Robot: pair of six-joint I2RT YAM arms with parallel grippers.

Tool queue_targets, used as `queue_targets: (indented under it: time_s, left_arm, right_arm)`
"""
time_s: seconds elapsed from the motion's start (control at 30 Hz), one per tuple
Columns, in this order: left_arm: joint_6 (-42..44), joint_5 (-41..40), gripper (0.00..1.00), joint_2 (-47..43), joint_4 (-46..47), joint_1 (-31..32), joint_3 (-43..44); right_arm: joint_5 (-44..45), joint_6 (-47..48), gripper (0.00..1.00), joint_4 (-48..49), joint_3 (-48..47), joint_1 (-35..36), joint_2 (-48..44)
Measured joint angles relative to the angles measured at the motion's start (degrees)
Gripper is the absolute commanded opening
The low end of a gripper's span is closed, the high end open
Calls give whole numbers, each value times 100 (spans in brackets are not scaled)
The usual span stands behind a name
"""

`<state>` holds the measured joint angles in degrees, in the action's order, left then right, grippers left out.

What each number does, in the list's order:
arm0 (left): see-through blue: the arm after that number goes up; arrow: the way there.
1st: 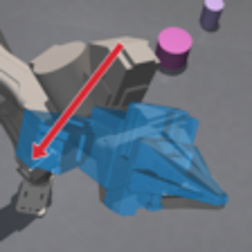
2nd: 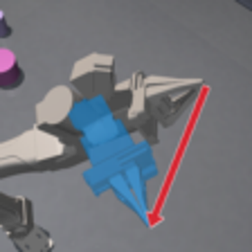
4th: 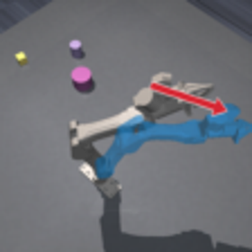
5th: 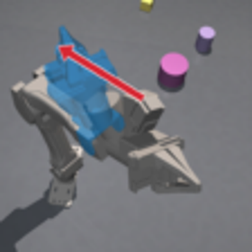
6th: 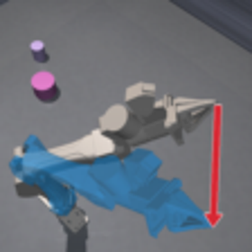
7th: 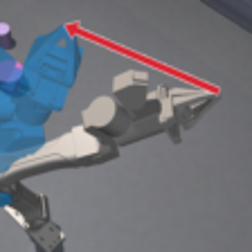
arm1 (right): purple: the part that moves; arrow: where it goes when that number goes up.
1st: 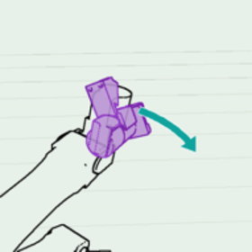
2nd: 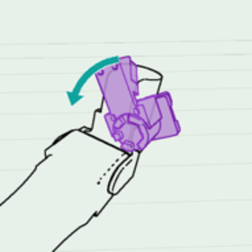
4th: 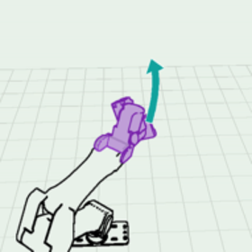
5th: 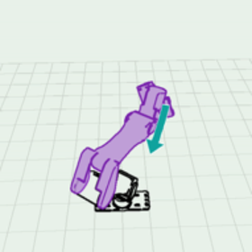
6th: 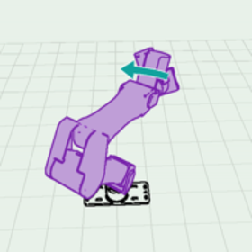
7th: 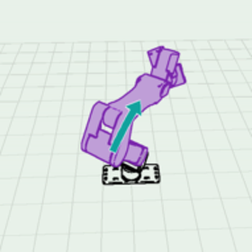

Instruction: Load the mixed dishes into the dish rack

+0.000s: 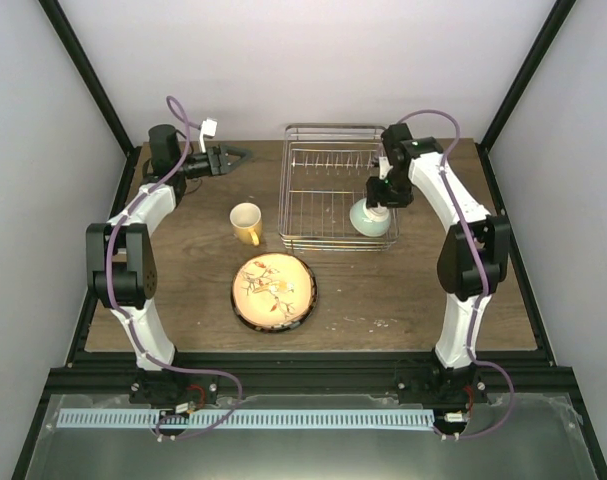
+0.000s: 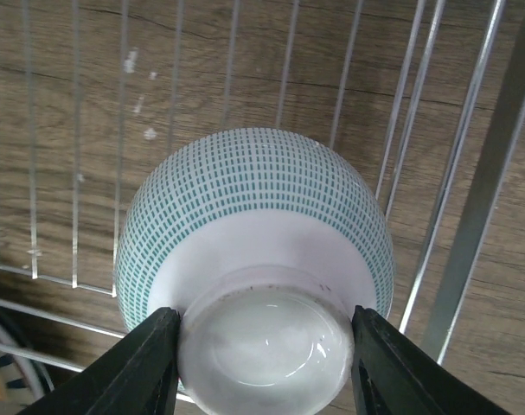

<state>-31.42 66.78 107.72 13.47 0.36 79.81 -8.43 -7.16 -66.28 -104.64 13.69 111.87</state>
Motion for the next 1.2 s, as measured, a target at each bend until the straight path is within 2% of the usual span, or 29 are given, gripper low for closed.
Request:
queue_targets:
  time_s: [0.3, 0.57, 0.9, 1.2]
  left_arm:
    - [70, -15, 70, 0, -153, 0, 0]
    - [144, -22, 70, 0, -243, 0, 0]
    - [146, -33, 70, 0, -251, 0, 0]
    - [144, -33, 70, 0, -249, 0, 0]
  right_arm:
    - [407, -2, 10, 4, 66, 59, 188]
    - [452, -2, 6, 24, 52, 116, 188]
    - [367, -17, 6, -22, -258, 352, 192]
    - [387, -20, 6, 42, 238, 358, 197]
